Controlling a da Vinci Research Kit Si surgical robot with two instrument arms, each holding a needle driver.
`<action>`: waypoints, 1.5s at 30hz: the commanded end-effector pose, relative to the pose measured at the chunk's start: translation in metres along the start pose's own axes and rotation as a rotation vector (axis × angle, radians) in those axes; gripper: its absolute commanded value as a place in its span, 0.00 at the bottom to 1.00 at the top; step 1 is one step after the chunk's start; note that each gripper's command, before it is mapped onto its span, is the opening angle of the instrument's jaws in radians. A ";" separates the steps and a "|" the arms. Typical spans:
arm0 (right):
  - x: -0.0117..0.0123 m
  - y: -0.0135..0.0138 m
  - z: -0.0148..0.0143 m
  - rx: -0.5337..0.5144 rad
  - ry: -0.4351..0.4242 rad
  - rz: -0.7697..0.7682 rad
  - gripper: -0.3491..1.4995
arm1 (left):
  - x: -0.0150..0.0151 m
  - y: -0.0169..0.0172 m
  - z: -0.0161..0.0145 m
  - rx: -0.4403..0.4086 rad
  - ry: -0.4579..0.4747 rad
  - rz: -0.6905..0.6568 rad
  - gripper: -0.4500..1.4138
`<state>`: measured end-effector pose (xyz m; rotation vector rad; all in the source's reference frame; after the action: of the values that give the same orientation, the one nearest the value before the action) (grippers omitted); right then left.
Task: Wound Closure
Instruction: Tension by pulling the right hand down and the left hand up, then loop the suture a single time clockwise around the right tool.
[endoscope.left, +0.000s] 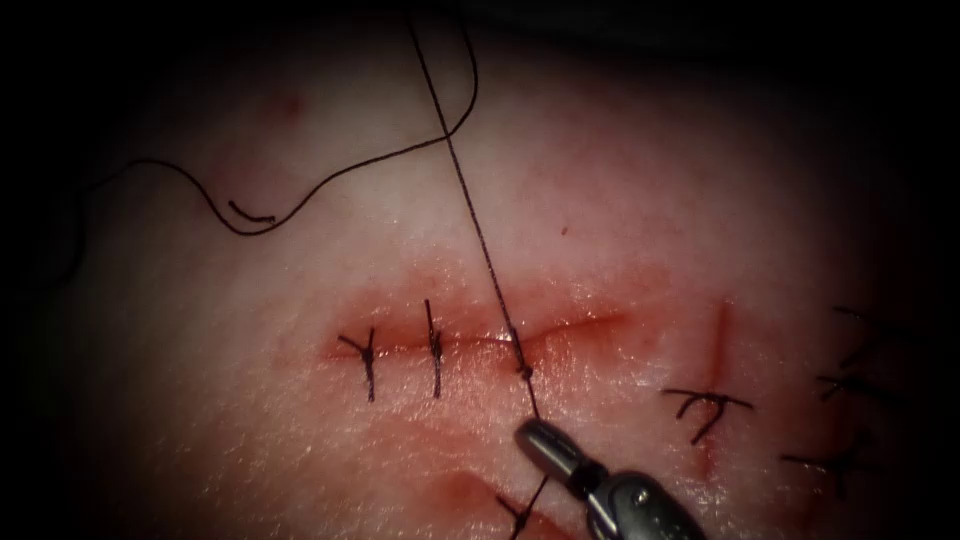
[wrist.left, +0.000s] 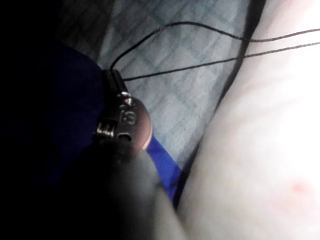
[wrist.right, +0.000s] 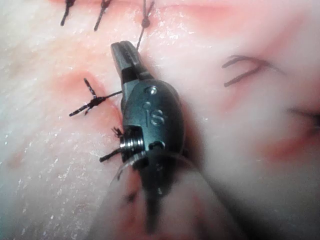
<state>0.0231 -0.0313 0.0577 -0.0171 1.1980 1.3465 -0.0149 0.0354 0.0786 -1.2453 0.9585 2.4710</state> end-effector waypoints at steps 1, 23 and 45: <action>-0.0009 -0.0003 0.0005 0.004 0.002 0.001 0.00 | -0.0003 -0.0007 0.0017 0.004 -0.001 -0.011 0.00; -0.0057 -0.0013 -0.0034 0.008 -0.075 -0.070 0.00 | -0.0024 -0.0026 0.0034 0.013 0.057 -0.016 0.00; -0.0058 -0.0019 -0.0026 0.043 -0.093 -0.075 0.00 | -0.0015 -0.0016 -0.0008 -0.100 0.294 -0.384 0.00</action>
<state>0.0234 -0.0373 0.0587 0.0263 1.1357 1.2435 -0.0120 0.0348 0.0780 -1.6905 0.5672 2.0876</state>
